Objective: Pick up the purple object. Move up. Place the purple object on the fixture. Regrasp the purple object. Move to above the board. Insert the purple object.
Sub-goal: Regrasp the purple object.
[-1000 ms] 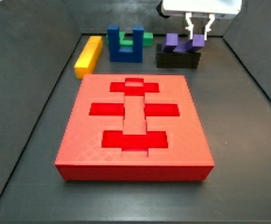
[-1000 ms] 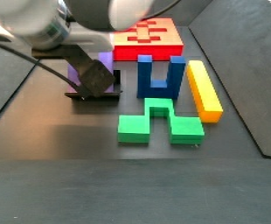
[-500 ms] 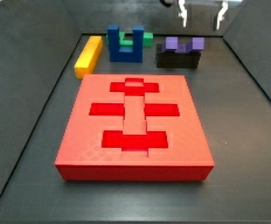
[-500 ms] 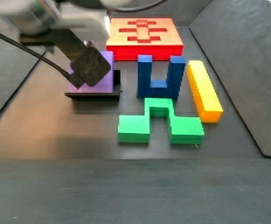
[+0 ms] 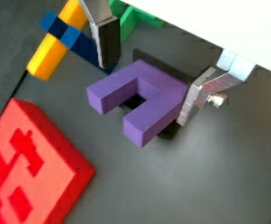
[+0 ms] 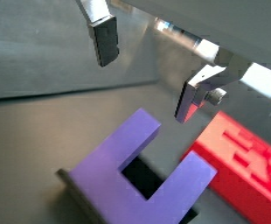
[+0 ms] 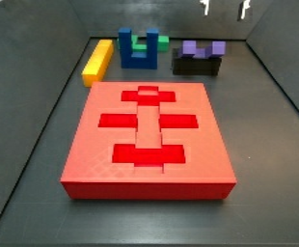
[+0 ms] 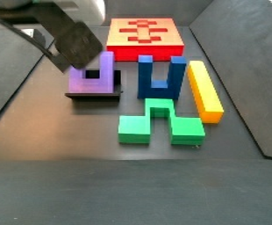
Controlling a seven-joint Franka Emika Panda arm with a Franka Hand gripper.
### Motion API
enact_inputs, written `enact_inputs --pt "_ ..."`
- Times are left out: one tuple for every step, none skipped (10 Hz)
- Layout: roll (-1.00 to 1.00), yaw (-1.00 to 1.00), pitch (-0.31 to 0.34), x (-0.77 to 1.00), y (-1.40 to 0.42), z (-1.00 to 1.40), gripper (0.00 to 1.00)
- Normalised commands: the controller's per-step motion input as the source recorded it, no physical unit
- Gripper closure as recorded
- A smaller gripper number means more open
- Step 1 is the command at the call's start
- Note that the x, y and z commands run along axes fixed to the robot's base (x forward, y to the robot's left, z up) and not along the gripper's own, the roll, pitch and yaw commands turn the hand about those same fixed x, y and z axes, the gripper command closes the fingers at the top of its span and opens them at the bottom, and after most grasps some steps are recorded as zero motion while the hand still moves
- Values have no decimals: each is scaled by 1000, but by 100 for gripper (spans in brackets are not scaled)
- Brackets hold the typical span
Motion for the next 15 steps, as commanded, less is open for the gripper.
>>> enact_inputs --pt "1000 0 209 46 0 0 0" --pt "1000 0 183 3 0 0 0" --pt "1000 0 169 0 0 0 0" --pt "894 0 157 0 0 0 0" --pt "917 0 171 40 0 0 0" --pt "954 0 186 83 0 0 0" --pt "966 0 197 103 0 0 0" --pt "951 0 189 114 0 0 0" --pt "946 0 191 137 0 -20 0" --pt "920 0 183 129 0 -23 0" --pt "900 0 157 91 0 -11 0" --pt "857 0 171 114 0 0 0" --pt "817 0 197 129 0 0 0" --pt "740 0 226 206 -31 0 0" --pt "674 0 183 157 -66 0 0"
